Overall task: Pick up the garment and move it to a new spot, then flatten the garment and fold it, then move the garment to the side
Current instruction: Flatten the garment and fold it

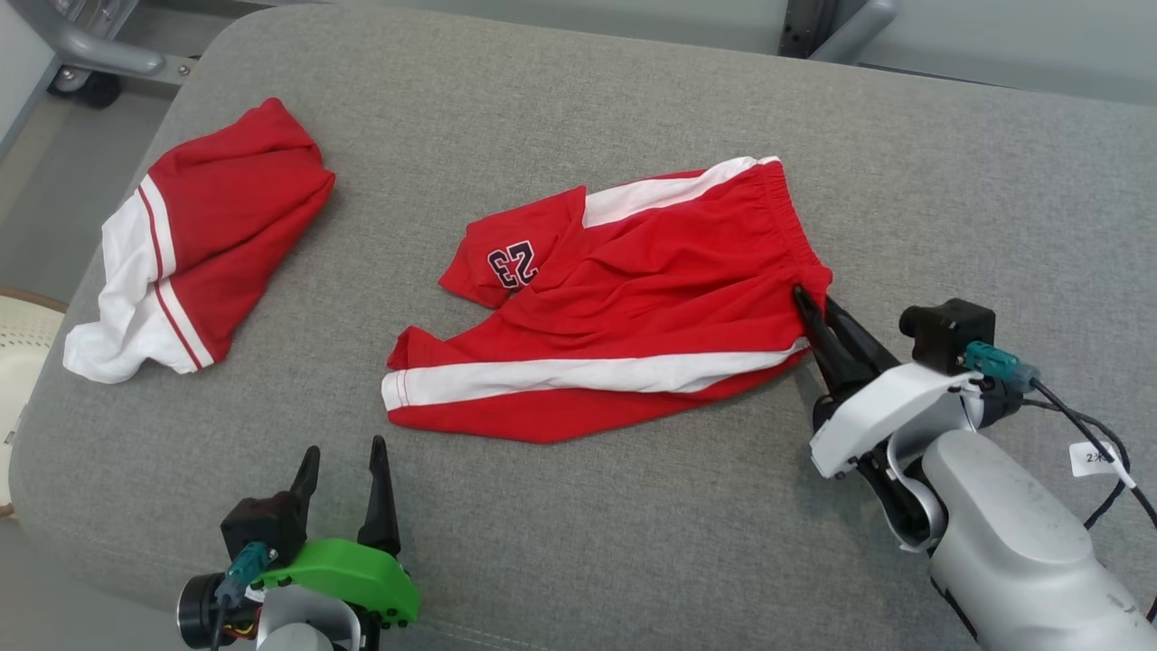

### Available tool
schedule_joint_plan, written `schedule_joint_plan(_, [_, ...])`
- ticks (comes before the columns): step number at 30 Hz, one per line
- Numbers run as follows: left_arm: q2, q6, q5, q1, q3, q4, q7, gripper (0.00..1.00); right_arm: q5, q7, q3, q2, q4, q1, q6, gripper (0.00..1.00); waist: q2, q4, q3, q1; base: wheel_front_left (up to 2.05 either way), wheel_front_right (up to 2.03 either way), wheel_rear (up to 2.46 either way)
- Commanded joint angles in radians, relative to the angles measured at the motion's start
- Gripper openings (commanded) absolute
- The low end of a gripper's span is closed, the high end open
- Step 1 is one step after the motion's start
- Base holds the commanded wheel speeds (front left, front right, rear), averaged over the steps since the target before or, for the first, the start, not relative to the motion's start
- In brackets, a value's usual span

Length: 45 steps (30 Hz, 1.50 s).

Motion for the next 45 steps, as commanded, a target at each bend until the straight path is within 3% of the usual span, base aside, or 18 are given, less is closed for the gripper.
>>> schedule_joint_plan(1, [0.003, 0.005, -0.014, -0.014, -0.009, -0.003, 0.001, 1.0, 0.001, -0.003, 0.004, -0.019, 0.001, -0.024, 0.0, 0.0, 0.0, 0.018, 0.012, 0.0, 0.0, 0.0, 0.0])
schedule_joint_plan(8, [0.003, 0.01, -0.053, -0.041, -0.08, -0.005, 0.001, 1.0, -0.013, -0.003, 0.032, -0.062, 0.065, -0.137, 0.0, 0.0, 0.0, 0.096, 0.05, 0.0, 0.0, 0.0, 0.0])
schedule_joint_plan(13, [0.003, 0.024, -0.091, -0.055, -0.152, -0.016, 0.001, 1.0, -0.025, -0.003, 0.044, -0.084, 0.195, -0.223, 0.0, 0.0, 0.0, 0.169, 0.08, 0.0, 0.0, 0.0, 0.0])
schedule_joint_plan(14, [0.003, 0.027, -0.095, -0.056, -0.164, -0.018, 0.001, 1.0, -0.029, -0.003, 0.047, -0.086, 0.228, -0.237, 0.0, 0.23, 0.0, 0.181, 0.085, 0.0, 0.0, 0.0, 0.0])
schedule_joint_plan(15, [0.002, 0.031, -0.1, -0.057, -0.174, -0.021, 0.001, 1.0, -0.031, -0.003, 0.039, -0.086, 0.254, -0.255, 0.0, 1.0, 0.0, 0.189, 0.087, 0.0, 0.0, 0.0, 0.0])
schedule_joint_plan(20, [0.002, 0.055, -0.118, -0.049, -0.191, -0.04, 0.001, 1.0, -0.083, -0.003, -0.047, -0.076, 0.295, -0.277, 0.0, 1.0, 0.0, 0.183, 0.085, 0.0, 0.0, 0.0, 0.0])
schedule_joint_plan(30, [0.003, 0.045, -0.078, -0.043, -0.146, -0.049, 0.001, 1.0, -0.142, -0.003, -0.269, -0.047, 0.034, -0.042, 0.0, 1.0, 0.0, 0.073, 0.052, 0.0, 0.0, 0.0, 0.0])
schedule_joint_plan(39, [0.003, 0.034, -0.076, -0.046, -0.153, -0.055, 0.001, 1.0, -0.092, -0.003, -0.247, -0.029, -0.035, 0.076, 0.0, 1.0, 0.0, 0.058, 0.053, 0.0, 0.0, 0.0, 0.0])
schedule_joint_plan(45, [0.003, 0.031, -0.066, -0.013, -0.125, -0.051, 0.001, 1.0, -0.094, -0.003, -0.286, -0.02, -0.102, 0.1, 0.0, 1.0, 0.0, 0.062, 0.035, 0.0, 0.0, 0.0, 0.0])
